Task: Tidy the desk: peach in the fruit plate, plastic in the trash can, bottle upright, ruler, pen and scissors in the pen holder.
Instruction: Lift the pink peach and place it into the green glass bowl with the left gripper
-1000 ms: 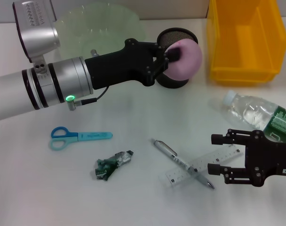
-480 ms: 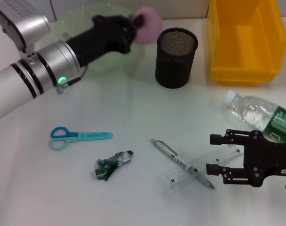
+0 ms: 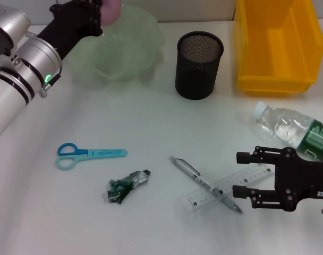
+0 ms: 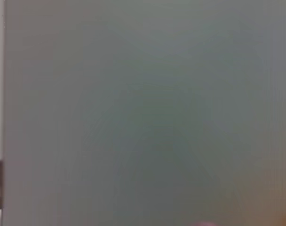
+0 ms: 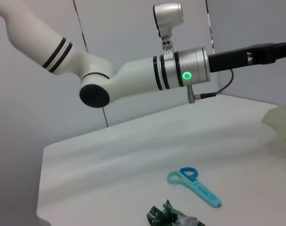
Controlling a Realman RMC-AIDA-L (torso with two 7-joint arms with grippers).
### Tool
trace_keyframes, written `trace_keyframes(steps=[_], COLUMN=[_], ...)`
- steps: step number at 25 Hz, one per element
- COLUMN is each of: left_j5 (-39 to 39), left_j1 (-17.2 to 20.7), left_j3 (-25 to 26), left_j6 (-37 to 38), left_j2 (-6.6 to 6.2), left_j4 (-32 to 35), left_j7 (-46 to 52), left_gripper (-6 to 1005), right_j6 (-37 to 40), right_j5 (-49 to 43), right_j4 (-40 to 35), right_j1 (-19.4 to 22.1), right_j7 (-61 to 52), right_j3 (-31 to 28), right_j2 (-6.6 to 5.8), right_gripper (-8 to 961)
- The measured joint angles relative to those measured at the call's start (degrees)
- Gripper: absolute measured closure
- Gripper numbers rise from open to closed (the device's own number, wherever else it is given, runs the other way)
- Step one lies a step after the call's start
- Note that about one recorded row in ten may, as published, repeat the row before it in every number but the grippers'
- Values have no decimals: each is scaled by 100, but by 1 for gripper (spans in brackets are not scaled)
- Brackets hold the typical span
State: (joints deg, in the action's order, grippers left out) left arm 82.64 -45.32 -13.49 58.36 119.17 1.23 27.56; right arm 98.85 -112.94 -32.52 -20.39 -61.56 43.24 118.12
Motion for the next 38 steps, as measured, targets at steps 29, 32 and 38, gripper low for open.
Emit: trace_keyframes(steps=[29,32,38], left_j5=[-12,-12,-11], left_j1=[6,6,6], left_j3=[40,40,40], left_j6=[-27,-27,-47], left_j2=[0,0,0], left_j4=[-51,-53,-53], left_j7=[-18,-7,4], left_gripper=[956,956,955], right_j6=[29,35,38], right_j5=[0,0,0], right_j4=[0,0,0], right_j1=[16,18,23], right_j7=[5,5,4], right_j3=[9,9,9], right_j2=[0,-1,0], right_gripper=[218,218,218])
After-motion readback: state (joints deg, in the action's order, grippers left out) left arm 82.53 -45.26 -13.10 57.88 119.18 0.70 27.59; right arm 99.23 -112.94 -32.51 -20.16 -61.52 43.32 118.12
